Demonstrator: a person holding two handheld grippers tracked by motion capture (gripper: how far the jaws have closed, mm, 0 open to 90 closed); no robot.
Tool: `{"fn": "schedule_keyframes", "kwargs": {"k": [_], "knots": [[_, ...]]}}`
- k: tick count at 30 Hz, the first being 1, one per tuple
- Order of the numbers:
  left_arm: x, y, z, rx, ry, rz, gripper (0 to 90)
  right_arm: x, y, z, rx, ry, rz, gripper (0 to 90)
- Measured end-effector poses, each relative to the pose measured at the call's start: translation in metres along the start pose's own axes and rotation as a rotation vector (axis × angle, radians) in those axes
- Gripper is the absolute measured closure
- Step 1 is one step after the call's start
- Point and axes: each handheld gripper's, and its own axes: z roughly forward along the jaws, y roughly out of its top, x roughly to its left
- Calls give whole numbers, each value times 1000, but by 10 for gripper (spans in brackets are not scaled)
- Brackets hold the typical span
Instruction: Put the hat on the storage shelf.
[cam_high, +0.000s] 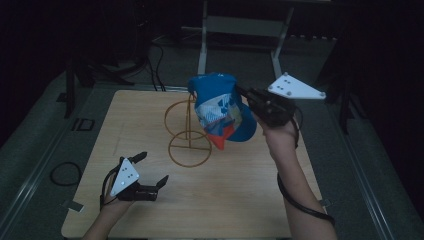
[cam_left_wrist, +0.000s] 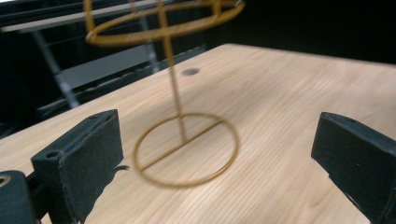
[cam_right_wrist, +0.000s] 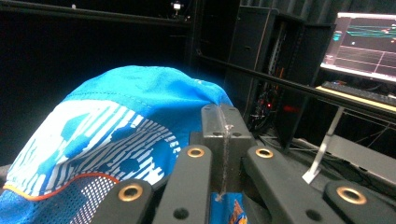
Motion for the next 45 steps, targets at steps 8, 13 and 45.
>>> {"fn": "schedule_keyframes", "kwargs": {"k": [8, 13, 45], "knots": [[1, -34, -3, 29, 43, -78, 26, 14, 9, 54, 47, 46, 2, 900], [5, -39, -6, 22, 43, -100, 26, 28, 8, 84, 77, 88, -2, 900], [11, -49, -2, 51, 27, -120, 26, 24, -57, 115, 212, 187, 91, 900]]}}
